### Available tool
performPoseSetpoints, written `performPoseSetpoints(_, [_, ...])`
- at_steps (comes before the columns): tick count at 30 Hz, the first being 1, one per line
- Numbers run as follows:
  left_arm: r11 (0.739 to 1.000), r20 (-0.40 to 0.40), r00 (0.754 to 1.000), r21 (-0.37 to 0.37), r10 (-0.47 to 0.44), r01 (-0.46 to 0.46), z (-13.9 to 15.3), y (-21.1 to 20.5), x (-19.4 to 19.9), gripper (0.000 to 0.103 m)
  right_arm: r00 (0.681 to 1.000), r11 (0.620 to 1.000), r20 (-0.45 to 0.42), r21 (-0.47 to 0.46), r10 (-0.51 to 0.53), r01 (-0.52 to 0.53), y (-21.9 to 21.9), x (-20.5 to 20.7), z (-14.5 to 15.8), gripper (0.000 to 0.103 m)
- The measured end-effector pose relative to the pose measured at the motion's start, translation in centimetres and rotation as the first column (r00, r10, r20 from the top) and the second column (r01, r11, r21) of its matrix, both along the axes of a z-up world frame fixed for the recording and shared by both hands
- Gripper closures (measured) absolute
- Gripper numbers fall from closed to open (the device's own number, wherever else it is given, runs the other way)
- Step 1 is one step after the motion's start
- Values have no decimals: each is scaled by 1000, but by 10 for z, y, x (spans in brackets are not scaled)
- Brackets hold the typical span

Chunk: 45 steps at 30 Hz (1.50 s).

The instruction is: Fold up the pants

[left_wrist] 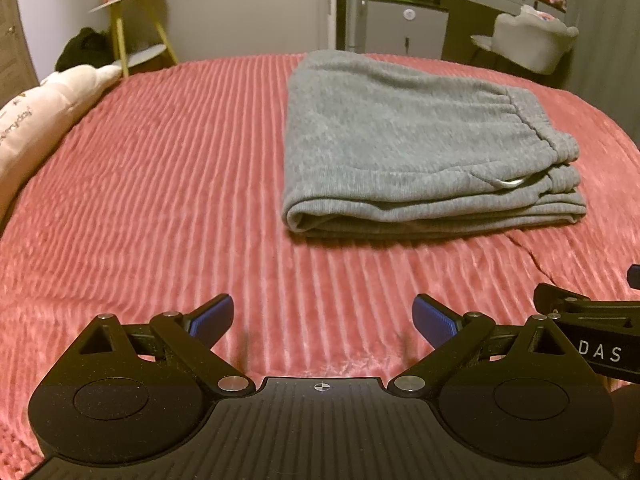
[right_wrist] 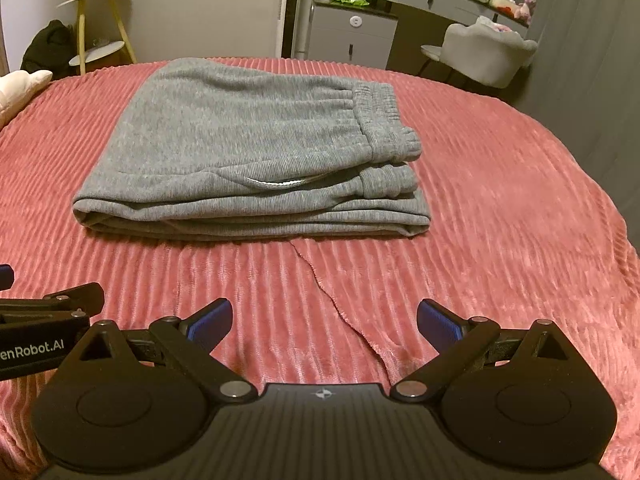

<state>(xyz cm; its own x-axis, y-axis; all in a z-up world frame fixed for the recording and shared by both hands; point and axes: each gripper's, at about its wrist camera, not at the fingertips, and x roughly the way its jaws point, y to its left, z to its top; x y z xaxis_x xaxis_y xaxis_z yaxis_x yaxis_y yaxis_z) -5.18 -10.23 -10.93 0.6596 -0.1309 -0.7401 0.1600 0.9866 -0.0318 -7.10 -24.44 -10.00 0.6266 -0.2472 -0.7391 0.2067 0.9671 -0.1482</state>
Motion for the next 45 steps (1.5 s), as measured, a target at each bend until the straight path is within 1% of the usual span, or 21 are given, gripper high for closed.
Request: performPoseSetpoints(45, [1000, 0, 1000, -2, 9, -9, 0, 2, 0, 3, 1000, 1000, -15, 26, -14, 14, -3, -1, -1, 4])
